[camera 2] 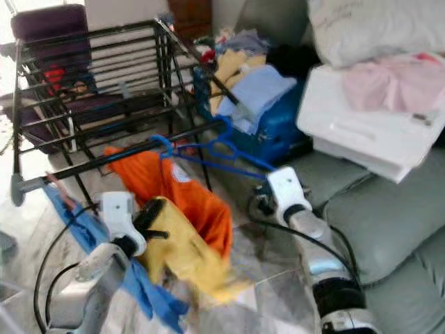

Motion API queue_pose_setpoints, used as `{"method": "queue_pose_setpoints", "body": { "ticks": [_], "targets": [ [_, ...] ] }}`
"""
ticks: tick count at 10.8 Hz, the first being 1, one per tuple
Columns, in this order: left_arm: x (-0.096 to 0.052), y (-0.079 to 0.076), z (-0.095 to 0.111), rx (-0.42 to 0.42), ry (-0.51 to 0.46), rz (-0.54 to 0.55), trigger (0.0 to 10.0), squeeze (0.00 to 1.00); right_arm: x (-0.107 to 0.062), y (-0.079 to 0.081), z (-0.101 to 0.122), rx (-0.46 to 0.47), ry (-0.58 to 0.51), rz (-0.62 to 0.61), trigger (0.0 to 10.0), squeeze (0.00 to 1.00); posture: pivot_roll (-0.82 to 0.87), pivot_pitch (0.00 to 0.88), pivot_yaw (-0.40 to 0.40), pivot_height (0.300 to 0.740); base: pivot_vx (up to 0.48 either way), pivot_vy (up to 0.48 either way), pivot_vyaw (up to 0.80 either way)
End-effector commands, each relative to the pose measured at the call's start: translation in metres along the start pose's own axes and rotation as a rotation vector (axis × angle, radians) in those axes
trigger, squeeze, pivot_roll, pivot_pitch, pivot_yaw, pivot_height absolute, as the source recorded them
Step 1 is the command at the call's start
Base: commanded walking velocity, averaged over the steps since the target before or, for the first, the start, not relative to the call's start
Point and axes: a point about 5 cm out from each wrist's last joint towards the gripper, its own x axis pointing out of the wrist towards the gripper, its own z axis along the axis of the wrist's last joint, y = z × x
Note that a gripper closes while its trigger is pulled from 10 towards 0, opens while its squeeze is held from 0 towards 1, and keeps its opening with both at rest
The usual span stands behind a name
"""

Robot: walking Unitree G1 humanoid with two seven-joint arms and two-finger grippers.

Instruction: Hang hanger

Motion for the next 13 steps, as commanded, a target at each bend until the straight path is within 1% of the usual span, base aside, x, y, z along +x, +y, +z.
{"method": "queue_pose_setpoints", "body": {
  "ticks": [1,2,3,4,5,6,7,8,9,10,11,12,13],
  "targets": [
    [-0.001,0.004,0.011,0.020,-0.039,0.005,10.0,0.00,0.004,0.000,0.010,-0.019,-0.035,-0.014,10.0,0.00,-0.08,0.000,0.040,0.740,0.000,0.000,0.00],
    [-0.002,0.004,0.011,0.019,-0.039,0.004,10.0,0.00,0.004,-0.003,0.009,-0.024,-0.028,-0.019,10.0,0.00,-0.08,0.000,0.040,0.740,0.000,0.000,0.00],
    [-0.002,0.004,0.010,0.022,-0.033,0.002,10.0,0.00,0.005,-0.012,0.010,-0.041,-0.022,-0.030,10.0,0.00,-0.08,0.000,0.039,0.740,0.000,0.000,0.00],
    [-0.003,0.004,0.011,0.025,-0.035,0.001,10.0,0.00,0.008,-0.019,0.011,-0.081,-0.009,-0.009,10.0,0.00,-0.08,0.000,0.040,0.740,0.000,0.000,0.00],
    [-0.003,0.004,0.011,0.025,-0.034,0.001,10.0,0.00,0.010,-0.024,0.012,-0.135,0.000,0.013,10.0,0.00,-0.08,0.000,0.044,0.740,0.000,0.000,0.00],
    [-0.005,0.004,0.010,0.023,-0.027,-0.002,10.0,0.00,0.012,-0.029,0.015,-0.246,0.000,0.065,10.0,0.00,-0.08,0.000,0.050,0.740,0.000,0.000,0.00],
    [-0.006,0.003,0.009,0.025,-0.022,-0.007,10.0,0.00,0.014,-0.034,0.017,-0.271,0.004,0.083,10.0,0.00,-0.08,0.000,0.053,0.740,0.000,0.000,0.00],
    [-0.007,0.003,0.009,0.032,-0.013,-0.015,10.0,0.00,0.017,-0.037,0.018,-0.339,0.029,0.148,10.0,0.00,-0.07,0.000,0.060,0.740,0.000,0.000,0.00],
    [-0.008,0.004,0.009,0.038,-0.002,-0.019,10.0,0.00,0.020,-0.039,0.020,-0.362,0.041,0.187,10.0,0.00,-0.06,0.000,0.067,0.740,0.000,0.000,0.00],
    [-0.009,0.005,0.010,0.045,0.006,-0.021,10.0,0.00,0.025,-0.046,0.029,-0.430,0.046,0.205,10.0,0.00,-0.05,0.000,0.070,0.740,0.000,0.000,0.00],
    [-0.010,0.006,0.010,0.049,0.009,-0.018,10.0,0.00,0.027,-0.050,0.035,-0.465,0.048,0.205,10.0,0.00,-0.04,0.002,0.072,0.740,0.000,0.000,0.00],
    [-0.013,0.008,0.010,0.054,0.019,-0.015,10.0,0.00,0.030,-0.053,0.041,-0.528,0.053,0.202,10.0,0.00,-0.03,0.005,0.072,0.740,0.000,0.000,0.00],
    [-0.015,0.008,0.010,0.057,0.025,-0.016,10.0,0.00,0.031,-0.053,0.041,-0.573,0.063,0.209,10.0,0.00,-0.02,0.005,0.072,0.740,0.000,0.000,0.00]
  ]
}}
